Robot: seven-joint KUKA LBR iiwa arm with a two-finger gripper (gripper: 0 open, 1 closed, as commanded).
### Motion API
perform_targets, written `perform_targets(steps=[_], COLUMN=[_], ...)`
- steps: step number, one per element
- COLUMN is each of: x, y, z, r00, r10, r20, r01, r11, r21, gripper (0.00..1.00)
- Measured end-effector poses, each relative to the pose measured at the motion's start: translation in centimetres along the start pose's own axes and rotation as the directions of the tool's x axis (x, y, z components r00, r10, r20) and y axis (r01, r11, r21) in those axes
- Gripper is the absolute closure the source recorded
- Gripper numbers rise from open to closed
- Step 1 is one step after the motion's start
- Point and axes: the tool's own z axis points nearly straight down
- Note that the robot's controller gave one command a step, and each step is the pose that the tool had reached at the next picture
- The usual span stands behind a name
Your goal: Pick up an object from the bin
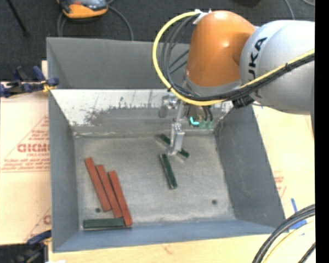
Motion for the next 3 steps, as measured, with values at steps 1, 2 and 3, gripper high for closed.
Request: perform_targets(steps=[1, 2, 3], x=[-0.1, 0.7, 0.7], y=[0.0, -1.4, -2.4], z=[-0.4, 2.2, 5.2], r00=[1.000, 0.996, 0.956], r10=[0.001, -0.083, -0.295], r20=[0.008, 0.013, 0.006], r01=[-0.001, 0.083, 0.295], r11=[1.000, 0.997, 0.956], r21=[-0.001, 0.001, 0.003], gripper=[0.00, 0.00, 0.00])
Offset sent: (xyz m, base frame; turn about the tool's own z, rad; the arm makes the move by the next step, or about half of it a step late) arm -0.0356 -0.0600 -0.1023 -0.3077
